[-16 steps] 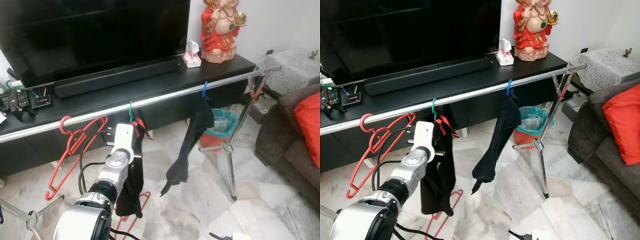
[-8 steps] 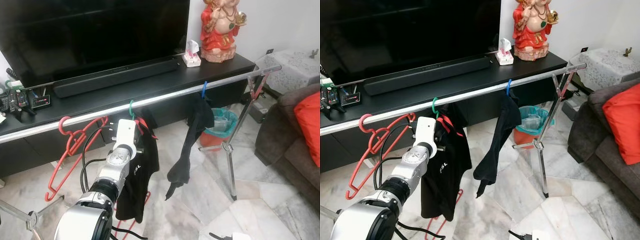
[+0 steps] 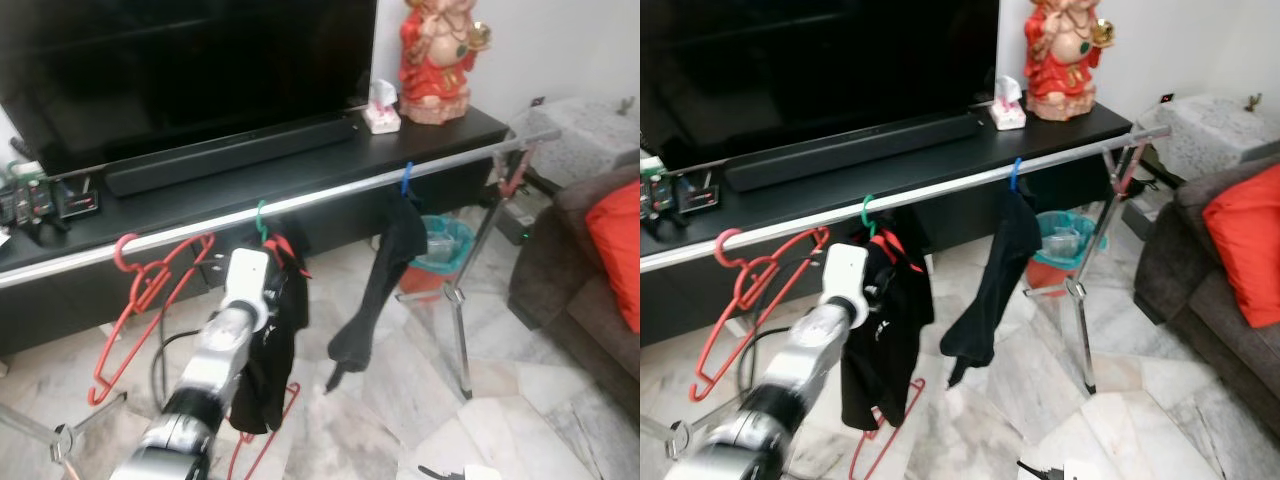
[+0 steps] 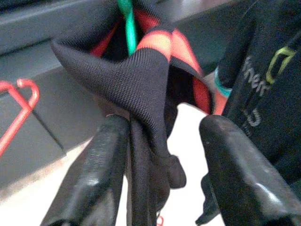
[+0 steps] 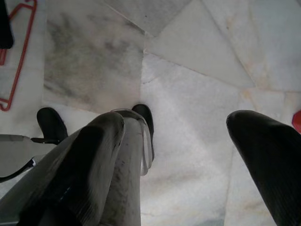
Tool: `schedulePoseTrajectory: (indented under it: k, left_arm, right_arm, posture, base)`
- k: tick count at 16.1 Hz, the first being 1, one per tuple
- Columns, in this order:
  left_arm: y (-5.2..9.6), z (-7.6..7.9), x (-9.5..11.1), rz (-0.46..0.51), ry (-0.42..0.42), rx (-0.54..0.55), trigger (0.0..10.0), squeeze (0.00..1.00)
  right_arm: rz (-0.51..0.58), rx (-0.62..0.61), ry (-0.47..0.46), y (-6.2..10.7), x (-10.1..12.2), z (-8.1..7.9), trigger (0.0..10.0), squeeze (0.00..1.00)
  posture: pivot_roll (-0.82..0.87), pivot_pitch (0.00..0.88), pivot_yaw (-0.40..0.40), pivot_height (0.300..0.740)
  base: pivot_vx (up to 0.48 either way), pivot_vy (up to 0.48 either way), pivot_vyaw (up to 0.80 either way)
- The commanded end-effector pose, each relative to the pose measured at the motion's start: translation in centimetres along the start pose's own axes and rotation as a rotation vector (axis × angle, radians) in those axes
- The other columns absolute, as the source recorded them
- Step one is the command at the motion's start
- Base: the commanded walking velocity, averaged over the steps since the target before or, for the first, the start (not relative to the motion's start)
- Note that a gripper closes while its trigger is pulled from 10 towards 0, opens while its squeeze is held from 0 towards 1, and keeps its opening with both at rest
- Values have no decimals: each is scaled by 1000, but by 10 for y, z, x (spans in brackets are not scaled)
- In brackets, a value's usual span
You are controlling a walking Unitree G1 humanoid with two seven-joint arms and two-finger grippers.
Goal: Hang hanger
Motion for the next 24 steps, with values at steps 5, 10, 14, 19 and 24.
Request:
schedulePoseTrajectory:
  k: [5, 10, 14, 19, 24]
  left_arm:
    - [46, -18, 15, 120, 79, -48, 10000, 1000]
    - [80, -45, 0, 123, 97, -32, 10000, 1000]
    - [122, -68, -102, -196, 57, 43, 10000, 0]
    - [151, -50, -177, -465, 59, 26, 10000, 0]
    - [141, -32, -194, -510, 113, 60, 10000, 0]
  right_arm:
    - [0, 1, 9, 0, 0, 1, 10000, 0]
    - [1, 1, 16, 0, 1, 2, 10000, 0]
    - [0, 1, 22, 0, 1, 2, 10000, 0]
    - [-2, -2, 27, 0, 1, 4, 10000, 0]
    - [2, -4, 21, 0, 2, 4, 10000, 0]
  posture:
    - [-127, 0, 31, 740]
    - [-115, 0, 28, 740]
    - [-113, 0, 19, 740]
    - [-106, 0, 9, 740]
    - [-113, 0, 5, 740]
  base:
    - [0, 0, 0]
    - [0, 0, 0]
    - [0, 0, 0]
    - [0, 0, 0]
    - [0, 0, 0]
Point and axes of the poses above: a point about 5 cm out from each wrist's last joint towards the gripper, its own y axis pointing back from the gripper into the wrist, its own x axis along the axis of the wrist's last joint, z = x × y, the point moved 6 cm from there along -y, pointing out of the wrist towards the gripper, and after that the axes turned 12 degrees about -y, right-handed, at the moved point
